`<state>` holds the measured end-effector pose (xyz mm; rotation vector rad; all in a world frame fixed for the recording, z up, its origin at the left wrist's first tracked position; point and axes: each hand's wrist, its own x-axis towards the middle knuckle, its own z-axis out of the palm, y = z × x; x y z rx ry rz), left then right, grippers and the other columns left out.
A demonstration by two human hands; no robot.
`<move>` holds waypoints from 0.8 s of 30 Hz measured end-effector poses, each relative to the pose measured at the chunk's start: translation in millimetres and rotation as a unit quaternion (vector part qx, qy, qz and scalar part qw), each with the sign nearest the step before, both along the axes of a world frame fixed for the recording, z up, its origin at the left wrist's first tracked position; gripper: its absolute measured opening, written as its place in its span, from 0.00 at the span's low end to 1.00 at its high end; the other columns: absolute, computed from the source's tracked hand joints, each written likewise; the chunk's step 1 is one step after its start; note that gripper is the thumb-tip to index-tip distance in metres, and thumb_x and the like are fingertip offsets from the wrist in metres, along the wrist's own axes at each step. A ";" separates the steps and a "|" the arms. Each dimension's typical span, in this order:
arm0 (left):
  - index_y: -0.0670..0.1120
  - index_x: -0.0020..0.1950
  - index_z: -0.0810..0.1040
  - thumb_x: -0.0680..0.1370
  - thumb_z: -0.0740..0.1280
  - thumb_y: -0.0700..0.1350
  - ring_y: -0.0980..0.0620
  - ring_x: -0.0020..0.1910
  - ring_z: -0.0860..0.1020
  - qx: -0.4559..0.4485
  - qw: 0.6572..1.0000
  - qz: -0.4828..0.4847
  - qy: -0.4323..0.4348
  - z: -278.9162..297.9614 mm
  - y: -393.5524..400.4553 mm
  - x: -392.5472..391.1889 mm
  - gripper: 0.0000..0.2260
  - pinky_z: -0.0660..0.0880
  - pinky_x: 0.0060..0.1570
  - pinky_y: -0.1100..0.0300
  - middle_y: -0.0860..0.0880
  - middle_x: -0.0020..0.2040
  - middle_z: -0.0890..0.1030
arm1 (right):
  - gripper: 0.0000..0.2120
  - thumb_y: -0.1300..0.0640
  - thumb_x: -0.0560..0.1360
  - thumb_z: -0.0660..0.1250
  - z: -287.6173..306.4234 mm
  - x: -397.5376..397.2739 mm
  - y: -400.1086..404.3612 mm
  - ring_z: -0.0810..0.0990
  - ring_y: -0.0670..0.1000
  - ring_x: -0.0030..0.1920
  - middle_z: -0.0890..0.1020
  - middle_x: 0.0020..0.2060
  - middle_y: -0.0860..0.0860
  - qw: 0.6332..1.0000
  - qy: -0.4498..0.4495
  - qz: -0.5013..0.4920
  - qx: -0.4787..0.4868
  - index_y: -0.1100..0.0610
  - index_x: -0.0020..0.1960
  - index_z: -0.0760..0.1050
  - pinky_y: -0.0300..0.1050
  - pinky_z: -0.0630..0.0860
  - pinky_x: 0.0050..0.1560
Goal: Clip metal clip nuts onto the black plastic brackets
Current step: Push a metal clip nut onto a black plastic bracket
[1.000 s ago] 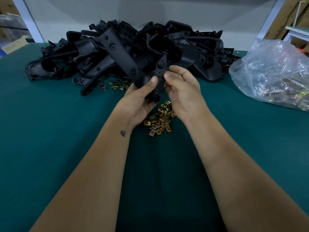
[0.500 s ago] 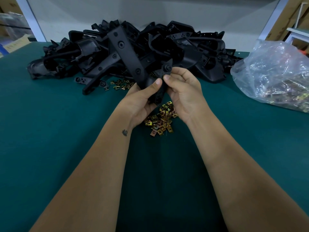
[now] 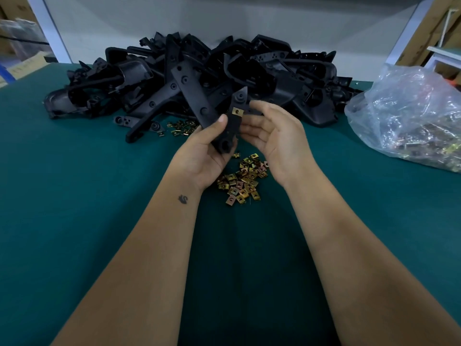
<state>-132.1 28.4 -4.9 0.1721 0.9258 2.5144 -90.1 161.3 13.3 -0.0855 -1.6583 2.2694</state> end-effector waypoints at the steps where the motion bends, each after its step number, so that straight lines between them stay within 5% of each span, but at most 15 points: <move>1: 0.43 0.52 0.77 0.78 0.68 0.39 0.55 0.39 0.83 0.010 1.000 0.015 -0.016 -0.6 -1.4 -1.3 0.04 0.81 0.43 0.63 0.48 0.42 0.85 | 0.10 0.58 0.81 0.59 -1.4 0.6 1.3 0.84 0.51 0.44 0.86 0.44 0.55 0.995 -0.025 -0.037 0.084 0.56 0.55 0.79 0.45 0.81 0.48; 5: 0.41 0.46 0.78 0.79 0.68 0.39 0.53 0.33 0.79 0.066 0.994 0.051 -0.068 -0.6 -7.2 -3.8 0.02 0.77 0.39 0.61 0.47 0.36 0.82 | 0.12 0.60 0.74 0.60 -10.3 4.4 7.2 0.79 0.46 0.42 0.81 0.41 0.44 0.867 -0.123 -0.139 0.462 0.48 0.49 0.79 0.44 0.73 0.40; 7: 0.41 0.46 0.78 0.78 0.68 0.39 0.53 0.35 0.77 0.078 0.992 0.060 -0.082 0.4 -8.6 -4.4 0.02 0.76 0.39 0.60 0.46 0.36 0.81 | 0.11 0.59 0.73 0.61 -13.4 5.5 7.5 0.78 0.51 0.45 0.80 0.43 0.46 0.805 -0.167 -0.119 0.556 0.49 0.49 0.79 0.44 0.72 0.40; 9: 0.42 0.46 0.77 0.79 0.68 0.39 0.53 0.37 0.75 0.081 0.991 0.065 -0.089 2.0 -9.1 -4.8 0.03 0.75 0.40 0.60 0.47 0.36 0.81 | 0.10 0.57 0.73 0.63 -15.8 4.2 7.7 0.77 0.54 0.49 0.80 0.47 0.50 0.780 -0.190 -0.097 0.588 0.51 0.51 0.79 0.45 0.72 0.43; 20: 0.45 0.42 0.72 0.77 0.63 0.35 0.54 0.35 0.71 0.064 0.994 0.052 -0.070 1.5 -11.4 -5.1 0.06 0.67 0.40 0.62 0.49 0.36 0.74 | 0.04 0.58 0.73 0.68 -21.4 0.1 9.7 0.78 0.48 0.44 0.79 0.41 0.45 0.827 -0.145 -0.100 0.535 0.50 0.45 0.77 0.44 0.76 0.43; 24: 0.44 0.44 0.71 0.77 0.63 0.34 0.53 0.39 0.71 0.061 0.994 0.054 -0.073 -0.1 -11.2 -5.7 0.06 0.71 0.43 0.61 0.47 0.41 0.72 | 0.07 0.61 0.73 0.70 -23.1 -2.6 10.2 0.75 0.41 0.35 0.79 0.35 0.44 0.876 -0.116 -0.111 0.456 0.50 0.42 0.77 0.28 0.68 0.31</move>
